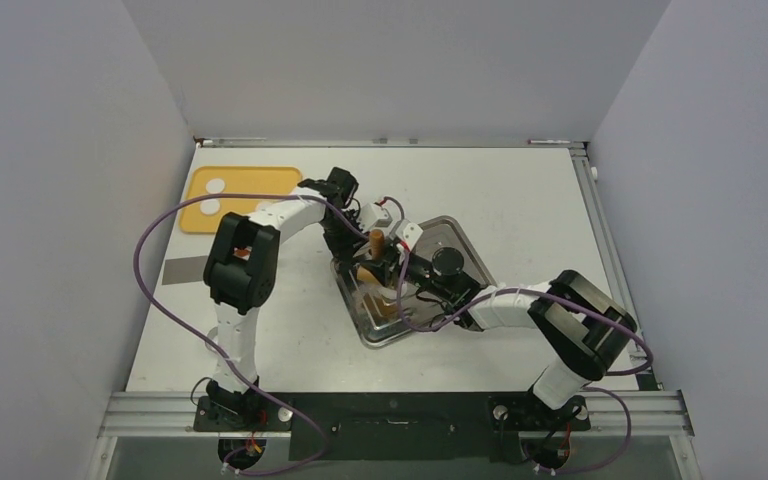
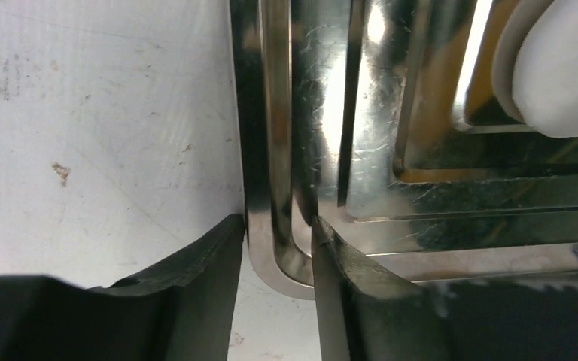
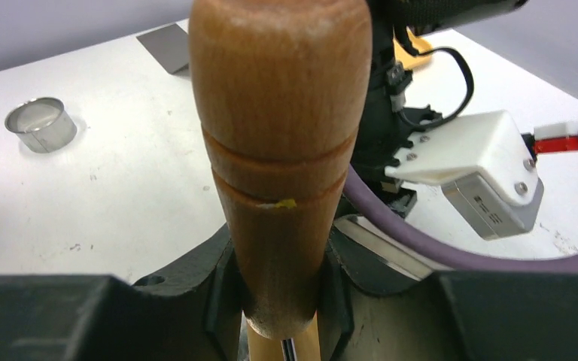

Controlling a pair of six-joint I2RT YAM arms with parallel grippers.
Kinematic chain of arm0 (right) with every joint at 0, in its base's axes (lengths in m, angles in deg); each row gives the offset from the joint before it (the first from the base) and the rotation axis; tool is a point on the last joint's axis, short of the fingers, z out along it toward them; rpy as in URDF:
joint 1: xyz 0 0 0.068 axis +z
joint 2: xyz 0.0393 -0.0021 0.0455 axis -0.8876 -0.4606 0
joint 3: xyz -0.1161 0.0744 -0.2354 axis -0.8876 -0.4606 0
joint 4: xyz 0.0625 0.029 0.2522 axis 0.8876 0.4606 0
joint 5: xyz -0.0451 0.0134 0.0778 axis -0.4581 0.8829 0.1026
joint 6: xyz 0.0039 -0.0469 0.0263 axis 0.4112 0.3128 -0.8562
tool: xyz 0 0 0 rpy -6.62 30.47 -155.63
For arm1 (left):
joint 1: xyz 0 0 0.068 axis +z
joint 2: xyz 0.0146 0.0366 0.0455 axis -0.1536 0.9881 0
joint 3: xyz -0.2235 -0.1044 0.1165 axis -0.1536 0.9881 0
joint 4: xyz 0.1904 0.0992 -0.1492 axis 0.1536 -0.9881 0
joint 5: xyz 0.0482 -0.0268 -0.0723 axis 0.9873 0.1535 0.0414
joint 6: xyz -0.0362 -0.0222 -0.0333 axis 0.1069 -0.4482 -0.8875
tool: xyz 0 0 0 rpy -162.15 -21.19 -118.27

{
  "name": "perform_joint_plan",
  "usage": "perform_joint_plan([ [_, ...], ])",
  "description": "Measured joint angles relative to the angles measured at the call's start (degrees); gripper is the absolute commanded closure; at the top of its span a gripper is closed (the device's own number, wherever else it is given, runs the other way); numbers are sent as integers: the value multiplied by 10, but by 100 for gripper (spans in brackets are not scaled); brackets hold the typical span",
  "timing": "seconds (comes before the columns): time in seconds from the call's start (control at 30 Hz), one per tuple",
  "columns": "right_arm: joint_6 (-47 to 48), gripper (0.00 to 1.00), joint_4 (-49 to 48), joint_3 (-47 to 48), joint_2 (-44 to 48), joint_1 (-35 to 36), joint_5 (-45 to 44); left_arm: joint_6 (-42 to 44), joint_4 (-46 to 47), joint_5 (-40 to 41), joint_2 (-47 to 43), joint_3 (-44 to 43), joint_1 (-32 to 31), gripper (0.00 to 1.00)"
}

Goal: Roll out the dumpling wrappers from the dough
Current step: Flatten out the dough on the work surface.

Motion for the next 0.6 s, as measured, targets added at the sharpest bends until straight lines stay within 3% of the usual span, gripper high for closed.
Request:
perform_joint_plan([
  [0.1,2,92,22,0,4,-19,22,5,-34,-20,8,-19,1,52],
  [0.4,12,92,90,-8,62,-52,80,-10,-113,-159,4,-196,9,50],
  [0.6,-2,92,67,-19,53,-85,114,-74,-48,-317,-70,-147,39,35],
])
